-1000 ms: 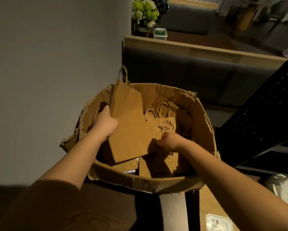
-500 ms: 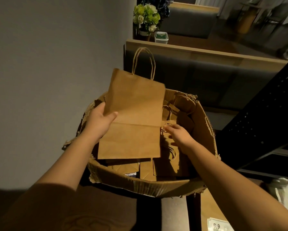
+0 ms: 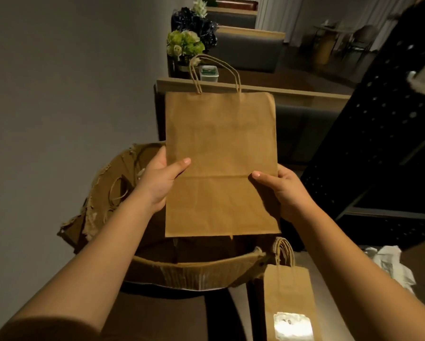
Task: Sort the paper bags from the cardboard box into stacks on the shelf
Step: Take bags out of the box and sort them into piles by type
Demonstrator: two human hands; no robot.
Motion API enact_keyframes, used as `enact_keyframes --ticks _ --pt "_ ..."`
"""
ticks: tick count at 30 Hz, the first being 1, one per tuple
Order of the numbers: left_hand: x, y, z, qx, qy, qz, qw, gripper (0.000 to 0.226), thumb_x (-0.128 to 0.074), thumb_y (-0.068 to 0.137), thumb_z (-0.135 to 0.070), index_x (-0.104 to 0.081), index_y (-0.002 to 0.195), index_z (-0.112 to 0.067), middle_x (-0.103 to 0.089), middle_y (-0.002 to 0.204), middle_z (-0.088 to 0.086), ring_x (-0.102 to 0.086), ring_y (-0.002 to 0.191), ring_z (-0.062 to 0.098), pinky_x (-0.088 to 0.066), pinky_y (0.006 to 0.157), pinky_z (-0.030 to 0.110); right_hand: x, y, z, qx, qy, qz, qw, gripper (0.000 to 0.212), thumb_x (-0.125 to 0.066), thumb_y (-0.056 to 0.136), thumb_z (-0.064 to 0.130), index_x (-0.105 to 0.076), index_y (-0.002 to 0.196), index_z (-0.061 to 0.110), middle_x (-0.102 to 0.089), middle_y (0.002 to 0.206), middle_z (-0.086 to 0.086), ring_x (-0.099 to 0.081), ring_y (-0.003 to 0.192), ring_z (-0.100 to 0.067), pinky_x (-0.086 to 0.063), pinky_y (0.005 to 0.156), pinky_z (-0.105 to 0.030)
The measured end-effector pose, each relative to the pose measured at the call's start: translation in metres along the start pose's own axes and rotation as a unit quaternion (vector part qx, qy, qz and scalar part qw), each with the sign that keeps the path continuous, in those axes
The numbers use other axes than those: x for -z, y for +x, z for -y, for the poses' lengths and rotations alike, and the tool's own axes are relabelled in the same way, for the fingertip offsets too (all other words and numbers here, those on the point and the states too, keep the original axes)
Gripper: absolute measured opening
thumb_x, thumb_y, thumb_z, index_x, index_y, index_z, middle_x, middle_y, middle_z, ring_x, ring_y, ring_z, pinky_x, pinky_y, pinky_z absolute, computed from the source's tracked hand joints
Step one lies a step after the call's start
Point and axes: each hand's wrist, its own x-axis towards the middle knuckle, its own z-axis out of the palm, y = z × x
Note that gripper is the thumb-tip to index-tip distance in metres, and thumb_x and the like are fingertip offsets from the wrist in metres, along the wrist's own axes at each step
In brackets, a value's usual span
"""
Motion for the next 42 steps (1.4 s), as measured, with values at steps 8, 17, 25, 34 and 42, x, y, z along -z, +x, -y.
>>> enact_keyframes --ticks 8,17,25,34,42 --pt "-0.105 -0.036 0.009 0.01 0.013 0.067 0.998 0.034 -0.062 0.092 -0.014 -0.053 0.121 -0.03 -0.065 0.12 -0.002 -0.063 0.11 0.017 -0.052 0.093 0.042 0.105 -0.063 0.02 0.075 -0.014 -0.037 0.996 0.024 -0.056 0.094 0.009 -0.059 0.115 0.018 -0.073 0.099 0.0 -0.071 0.088 -0.015 -0.056 0.068 -0.024" --pt "-0.204 -0.087 0.052 -0.012 0.288 0.168 0.943 0.038 -0.066 0.09 -0.026 -0.055 0.126 -0.029 -0.062 0.117 -0.016 -0.058 0.106 0.003 -0.046 0.088 0.024 0.226 -0.122 0.0 0.015 -0.139 -0.072 0.988 0.02 -0.06 0.092 0.006 -0.063 0.106 0.02 -0.073 0.095 0.0 -0.07 0.086 -0.016 -0.054 0.076 -0.03" --pt "-0.264 -0.123 0.124 0.206 0.289 0.323 0.878 0.023 -0.061 0.095 -0.021 -0.058 0.115 -0.033 -0.067 0.111 -0.008 -0.068 0.098 0.012 -0.06 0.074 0.032 0.331 -0.159 -0.046 -0.15 -0.132 0.019 0.98 0.028 -0.051 0.094 -0.006 -0.062 0.11 0.013 -0.074 0.092 -0.003 -0.071 0.083 -0.019 -0.055 0.069 -0.031" --pt "-0.361 -0.142 0.205 0.283 0.242 0.263 0.89 0.025 -0.062 0.093 -0.015 -0.058 0.117 -0.022 -0.072 0.102 0.002 -0.073 0.08 0.015 -0.059 0.066 0.028 0.433 -0.186 -0.1 -0.262 -0.167 -0.069 0.948 0.031 -0.051 0.096 0.001 -0.057 0.119 0.02 -0.069 0.107 -0.006 -0.068 0.097 -0.025 -0.055 0.09 -0.044" --pt "-0.445 -0.15 0.255 0.315 0.229 0.3 0.871 0.038 -0.058 0.092 -0.011 -0.053 0.126 -0.027 -0.07 0.111 0.004 -0.072 0.093 0.02 -0.061 0.074 0.034 0.49 -0.204 -0.123 -0.245 -0.291 -0.237 0.894 0.042 -0.062 0.091 0.008 -0.049 0.13 0.016 -0.055 0.118 -0.001 -0.054 0.097 -0.016 -0.049 0.081 -0.029"
